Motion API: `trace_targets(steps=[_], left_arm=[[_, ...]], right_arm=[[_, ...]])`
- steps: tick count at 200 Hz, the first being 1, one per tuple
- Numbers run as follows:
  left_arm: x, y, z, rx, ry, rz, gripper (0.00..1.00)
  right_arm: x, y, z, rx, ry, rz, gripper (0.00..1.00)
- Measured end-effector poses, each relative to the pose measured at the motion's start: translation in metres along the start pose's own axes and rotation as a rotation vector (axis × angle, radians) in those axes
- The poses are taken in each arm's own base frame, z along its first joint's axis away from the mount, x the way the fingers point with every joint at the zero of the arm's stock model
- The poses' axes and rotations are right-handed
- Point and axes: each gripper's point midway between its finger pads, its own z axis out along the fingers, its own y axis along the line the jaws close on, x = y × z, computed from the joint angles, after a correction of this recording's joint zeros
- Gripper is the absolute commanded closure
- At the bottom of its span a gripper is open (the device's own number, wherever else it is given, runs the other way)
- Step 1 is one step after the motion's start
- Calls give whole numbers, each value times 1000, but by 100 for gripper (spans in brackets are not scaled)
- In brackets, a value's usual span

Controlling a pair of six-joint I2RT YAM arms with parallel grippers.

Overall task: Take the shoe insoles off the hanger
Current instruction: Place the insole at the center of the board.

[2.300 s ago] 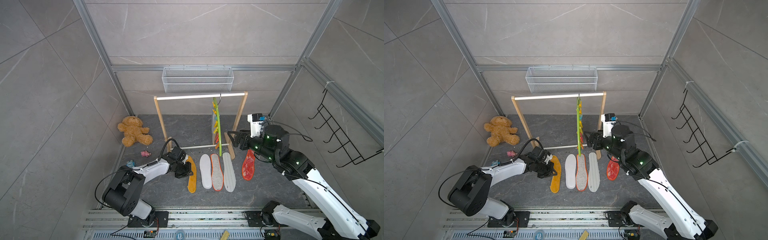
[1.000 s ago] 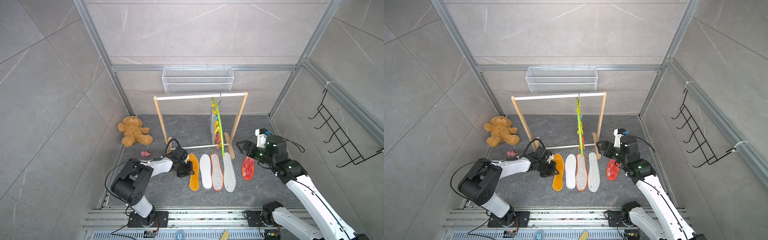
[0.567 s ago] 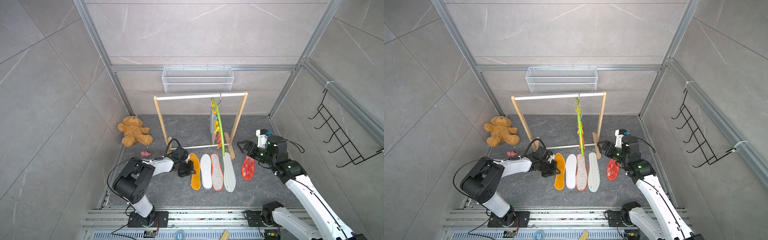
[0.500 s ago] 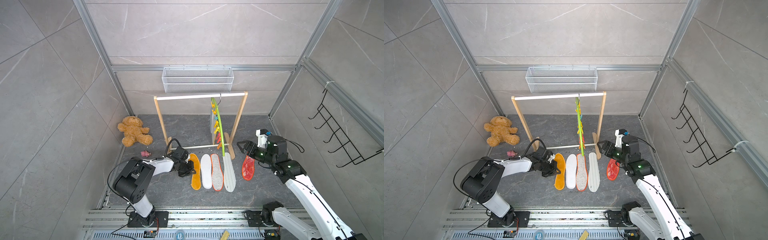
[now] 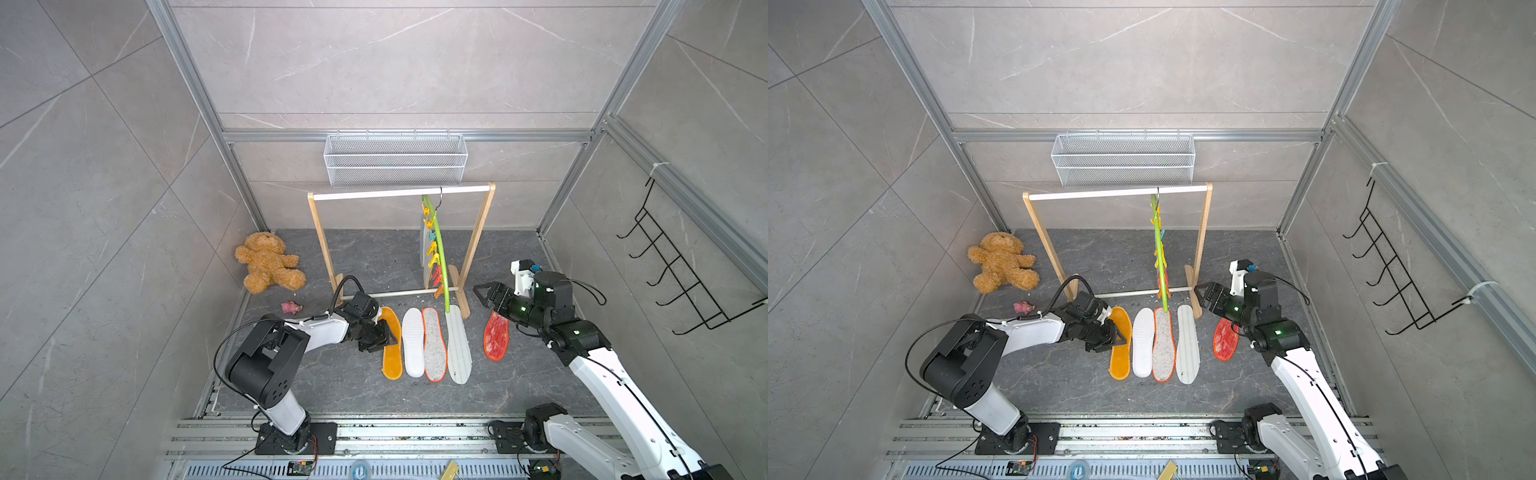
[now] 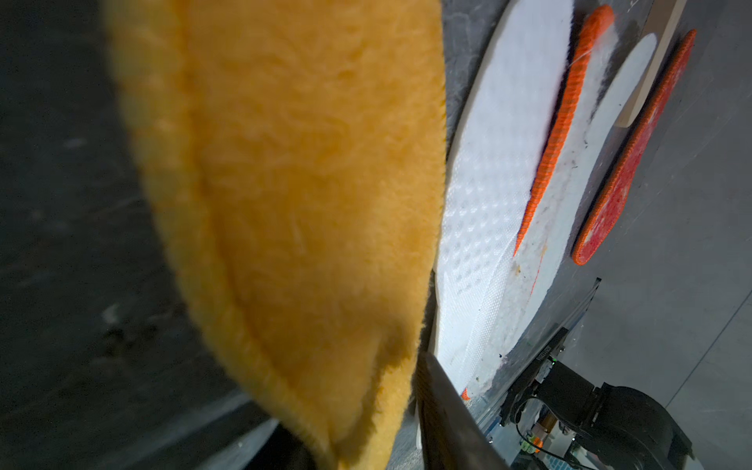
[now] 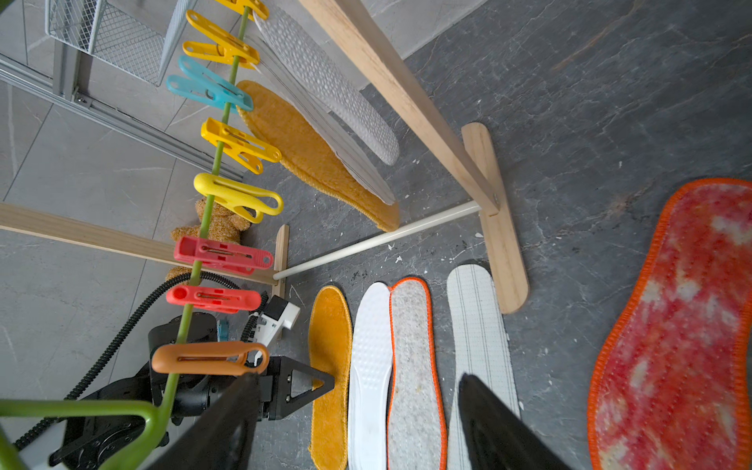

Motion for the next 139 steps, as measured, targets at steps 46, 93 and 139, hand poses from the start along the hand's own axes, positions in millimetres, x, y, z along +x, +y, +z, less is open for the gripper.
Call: trace_targets(steps=[46, 93, 139], left_arm=[[4, 11, -11, -84, -9, 0, 56], [3, 16, -34, -172, -41, 36, 57], [-10, -5, -64, -164, -133, 122, 60]], right_arm=[[-1, -3, 1, 8, -1, 6, 20], [-1, -6, 4, 16, 7, 21, 20], [-2, -7, 6, 14, 10, 37, 20]])
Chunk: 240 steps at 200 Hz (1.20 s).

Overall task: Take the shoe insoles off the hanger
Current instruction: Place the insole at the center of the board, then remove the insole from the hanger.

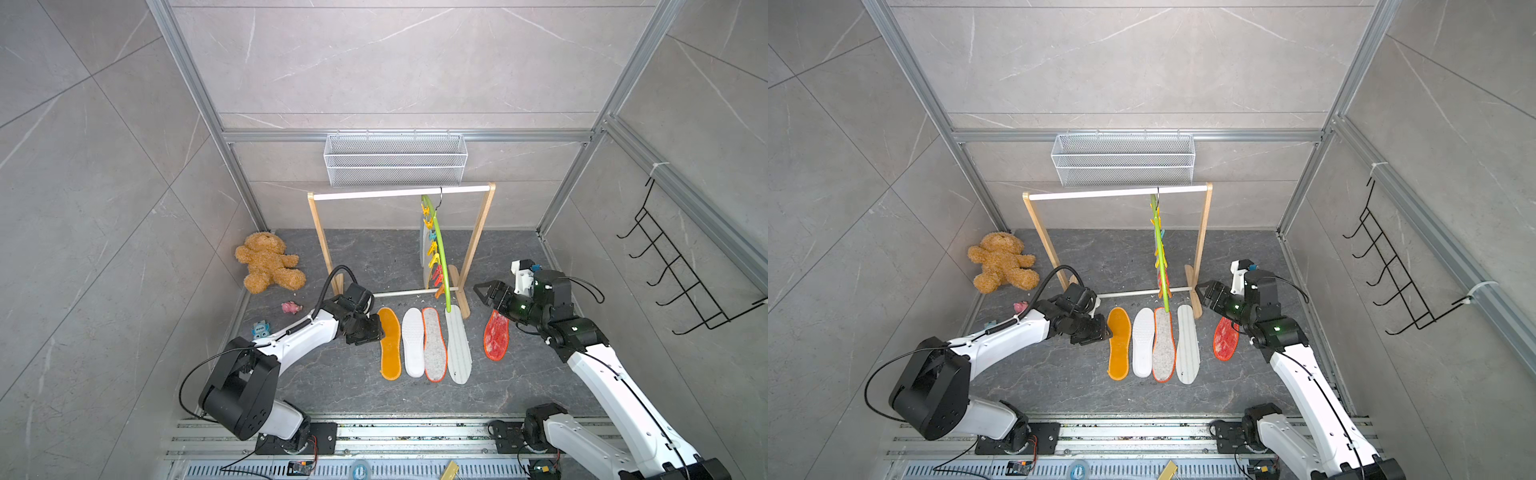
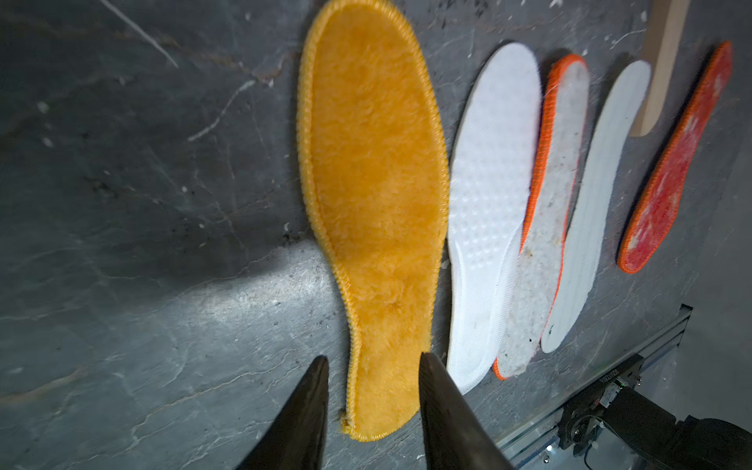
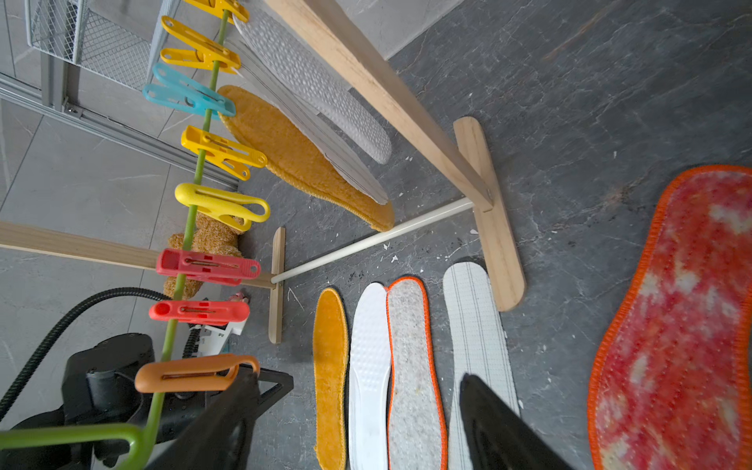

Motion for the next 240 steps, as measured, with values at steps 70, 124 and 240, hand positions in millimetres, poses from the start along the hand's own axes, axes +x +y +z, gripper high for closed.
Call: trace_targets(steps=[70, 124, 240], left_arm=[[-37, -35, -53, 84, -230, 166, 62], [-67, -59, -76, 150, -397, 249, 61], [-130, -101, -91, 298, -721, 341, 33]], right_arm=[[1, -1, 2, -2, 11, 13, 20], [1, 0, 2, -7, 14, 14, 19], [-21, 18, -10, -39, -42, -5, 18]])
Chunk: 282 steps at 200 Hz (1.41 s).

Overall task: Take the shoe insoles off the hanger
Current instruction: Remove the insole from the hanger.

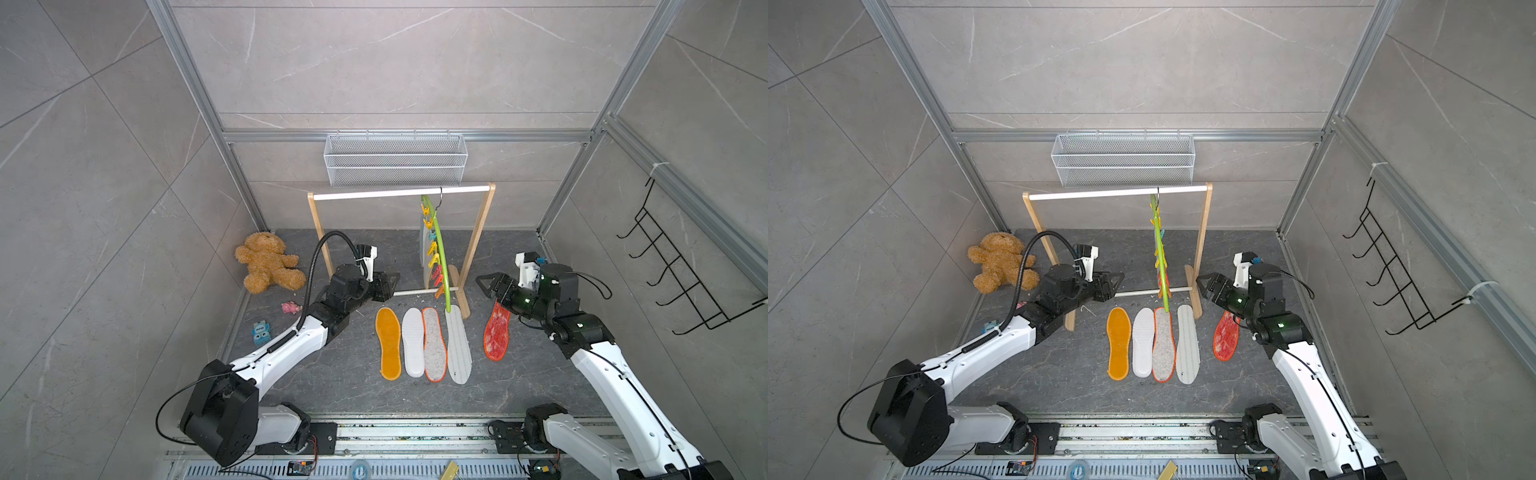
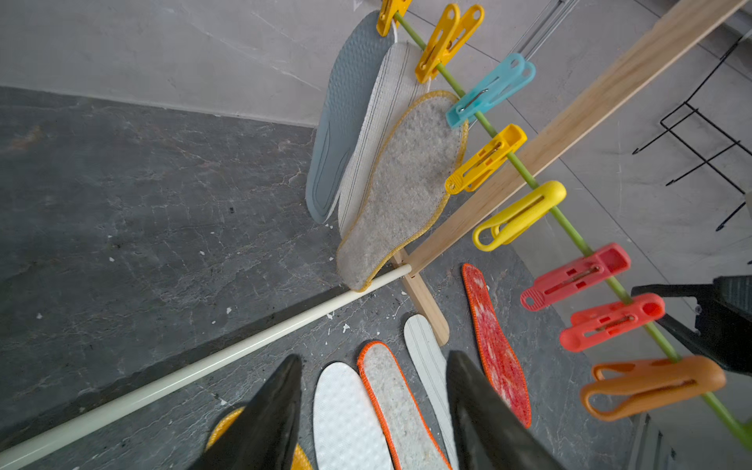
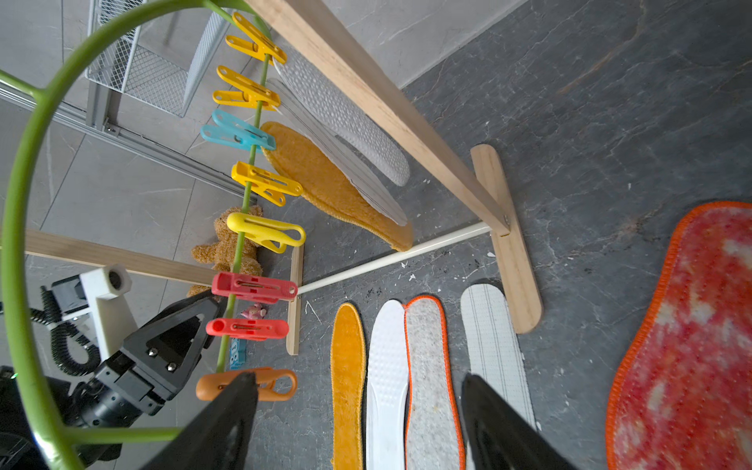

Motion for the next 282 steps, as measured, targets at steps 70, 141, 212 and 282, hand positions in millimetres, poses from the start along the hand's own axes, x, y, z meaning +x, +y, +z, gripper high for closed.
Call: trace_targets(steps=[70, 141, 212, 282], left_arm=[[11, 13, 51, -24, 11, -8, 24], [71, -16, 103, 1, 29, 122, 24], [113, 17, 150, -115, 68, 74, 31], [112, 22, 169, -136, 44, 20, 38]], right_arm=[[-5, 0, -2, 1, -14, 1, 17], [-6, -1, -3, 3, -18, 3, 18], [-8, 2, -8, -5, -33, -1, 17], [-10, 2, -10, -7, -40, -1, 17]])
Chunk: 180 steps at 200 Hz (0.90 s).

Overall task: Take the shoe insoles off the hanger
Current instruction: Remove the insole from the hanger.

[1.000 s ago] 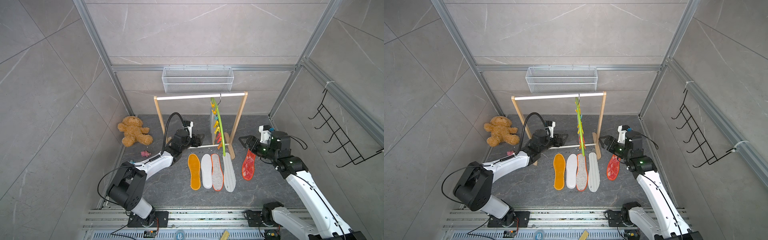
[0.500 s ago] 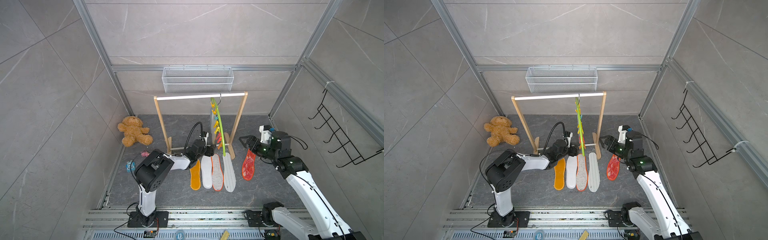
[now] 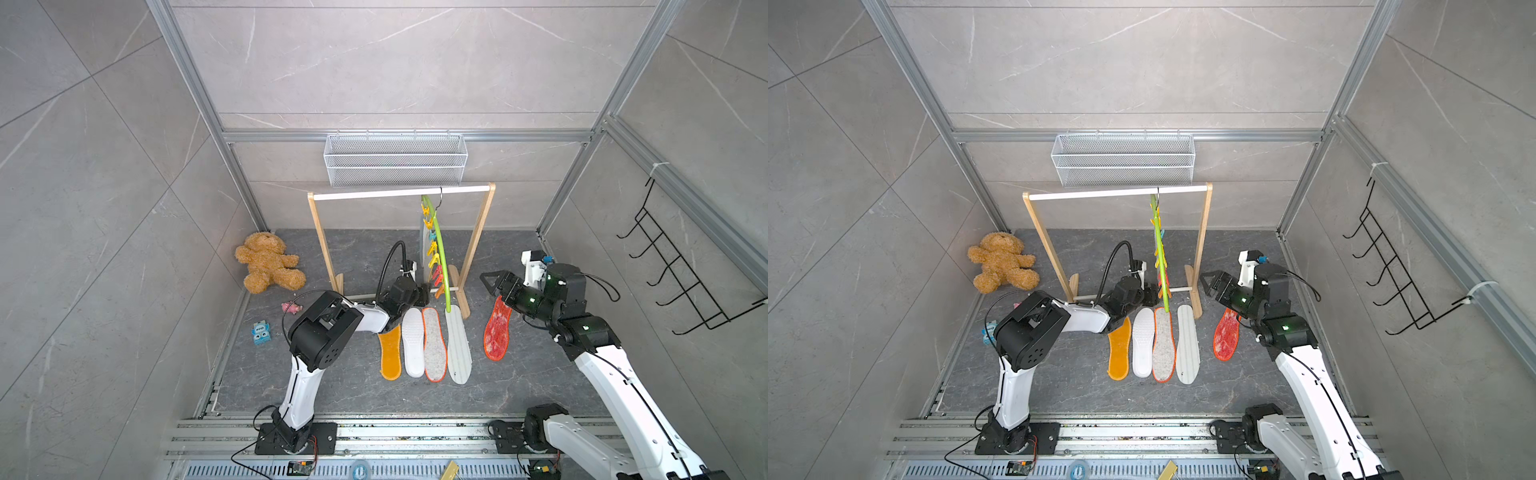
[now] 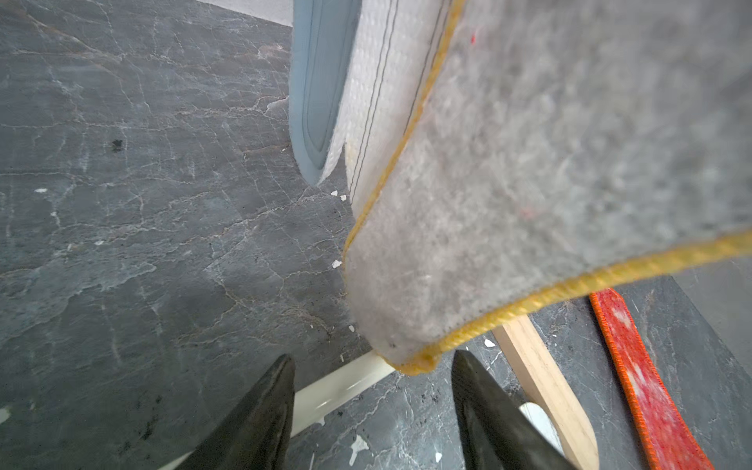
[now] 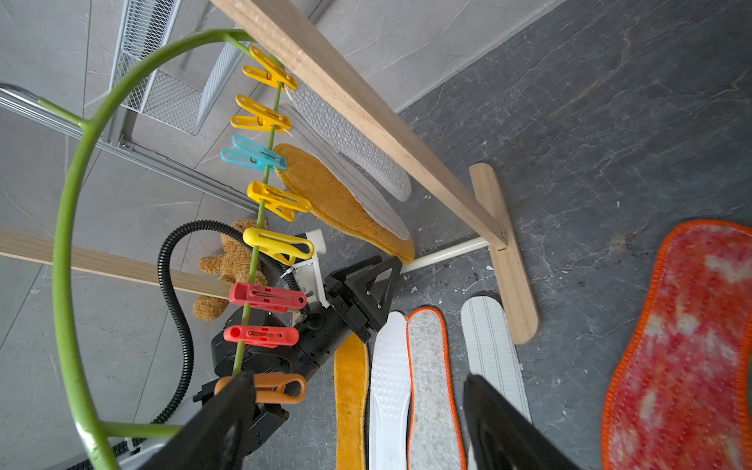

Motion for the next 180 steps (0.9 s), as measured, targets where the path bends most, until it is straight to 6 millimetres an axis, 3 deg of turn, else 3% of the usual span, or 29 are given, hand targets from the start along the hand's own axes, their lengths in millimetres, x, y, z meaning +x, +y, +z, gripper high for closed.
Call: trace_targets(steps=[98, 180], left_arm=[[-4, -1, 24, -26, -1, -33, 48], [1, 7, 25, -61, 9, -39, 79]], right_arm=[[5, -1, 1, -8, 17, 24, 17], [4, 0, 1, -18, 18, 38, 17]])
